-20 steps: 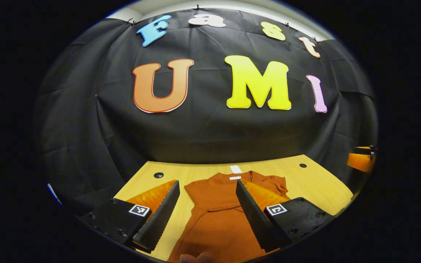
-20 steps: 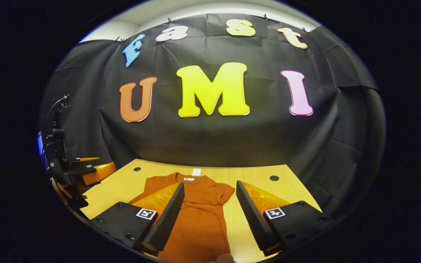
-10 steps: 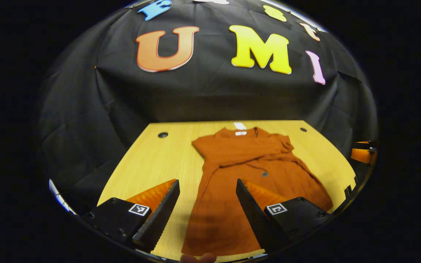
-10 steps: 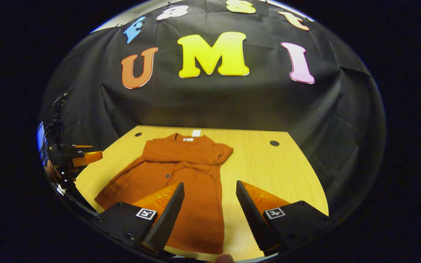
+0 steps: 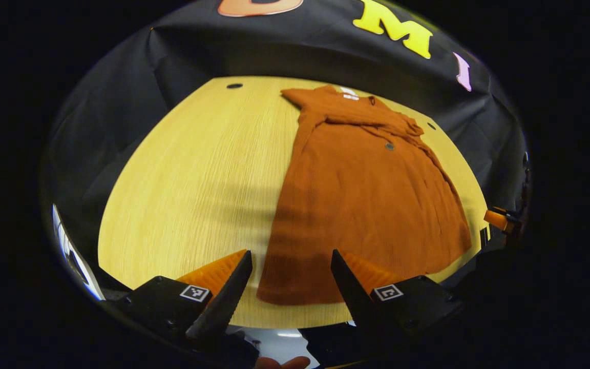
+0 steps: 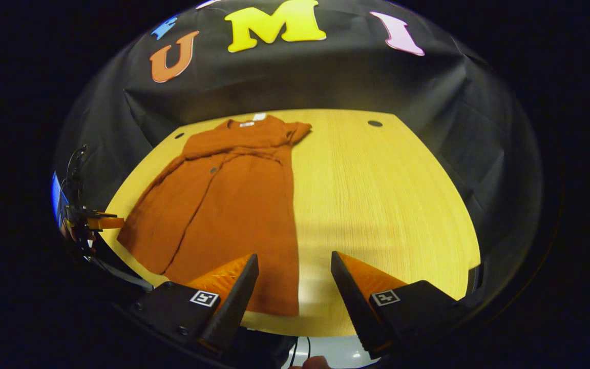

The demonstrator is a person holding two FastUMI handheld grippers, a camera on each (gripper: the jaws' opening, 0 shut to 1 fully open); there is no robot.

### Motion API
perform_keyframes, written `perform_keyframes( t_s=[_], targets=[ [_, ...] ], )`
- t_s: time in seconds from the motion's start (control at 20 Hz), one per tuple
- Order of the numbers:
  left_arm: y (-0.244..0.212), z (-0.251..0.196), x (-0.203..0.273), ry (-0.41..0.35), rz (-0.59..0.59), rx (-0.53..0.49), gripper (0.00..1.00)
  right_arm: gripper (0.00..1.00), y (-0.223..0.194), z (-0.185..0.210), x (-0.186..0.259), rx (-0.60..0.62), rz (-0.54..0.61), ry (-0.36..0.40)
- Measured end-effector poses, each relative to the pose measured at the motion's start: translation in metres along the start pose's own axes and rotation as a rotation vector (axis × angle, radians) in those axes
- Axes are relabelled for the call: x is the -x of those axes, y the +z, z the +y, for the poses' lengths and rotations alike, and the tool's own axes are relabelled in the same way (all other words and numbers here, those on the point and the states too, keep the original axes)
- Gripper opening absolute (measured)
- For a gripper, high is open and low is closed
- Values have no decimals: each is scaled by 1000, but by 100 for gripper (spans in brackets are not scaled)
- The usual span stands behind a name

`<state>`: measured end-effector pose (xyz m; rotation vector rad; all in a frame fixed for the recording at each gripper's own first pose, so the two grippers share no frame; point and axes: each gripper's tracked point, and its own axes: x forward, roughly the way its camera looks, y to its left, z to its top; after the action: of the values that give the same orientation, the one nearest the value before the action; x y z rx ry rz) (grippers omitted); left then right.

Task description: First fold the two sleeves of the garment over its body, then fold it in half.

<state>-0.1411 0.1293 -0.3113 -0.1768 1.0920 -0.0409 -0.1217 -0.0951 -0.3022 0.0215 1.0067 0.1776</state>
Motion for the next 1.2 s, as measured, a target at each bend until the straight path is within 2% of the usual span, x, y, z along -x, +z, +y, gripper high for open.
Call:
perform_keyframes(
  t_s=[0.25, 0.35, 0.45, 0.65, 0.75, 0.8, 0.85, 0.9, 0.95, 1.0, 1.05, 1.1, 1.15, 1.2],
  targets=[
    [-21, 14, -2, -21, 47, 28, 100, 92, -50, 3, -14, 3, 102, 19],
    [-20, 9, -3, -42, 47, 15, 95, 92, -56, 13, -20, 6, 116, 33],
    [-21, 3, -4, -60, 46, -6, 97, 92, -59, 24, -28, 15, 128, 45],
    [-24, -10, -5, -97, 52, -64, 96, 92, -57, 34, -34, 60, 121, 38],
    [-26, -13, -7, -103, 50, -90, 95, 93, -60, 32, -35, 123, 121, 15],
    [-27, -16, -7, -105, 50, -101, 93, 91, -60, 31, -34, 153, 115, 10],
    [-28, -19, -7, -111, 46, -109, 91, 81, -61, 34, -36, 150, 112, 16],
    [-30, -23, -7, -117, 47, -111, 85, 81, -61, 37, -36, 134, 114, 19],
    [-30, -25, -7, -123, 43, -112, 80, 69, -61, 38, -36, 124, 116, 20],
    [-28, -31, -6, -137, 42, -101, 71, 63, -59, 38, -36, 126, 118, 21],
    [-29, -36, -10, -146, 36, -77, 72, 62, -60, 38, -36, 128, 124, 23],
    [-30, -41, -11, -159, 32, -52, 45, 60, -60, 38, -36, 127, 127, 26],
    [-30, -46, -12, -170, 34, -36, 38, 62, -58, 38, -37, 131, 126, 28],
    [-28, -47, -13, -172, 28, -28, 25, 60, -57, 38, -36, 108, 129, 31]
  ],
)
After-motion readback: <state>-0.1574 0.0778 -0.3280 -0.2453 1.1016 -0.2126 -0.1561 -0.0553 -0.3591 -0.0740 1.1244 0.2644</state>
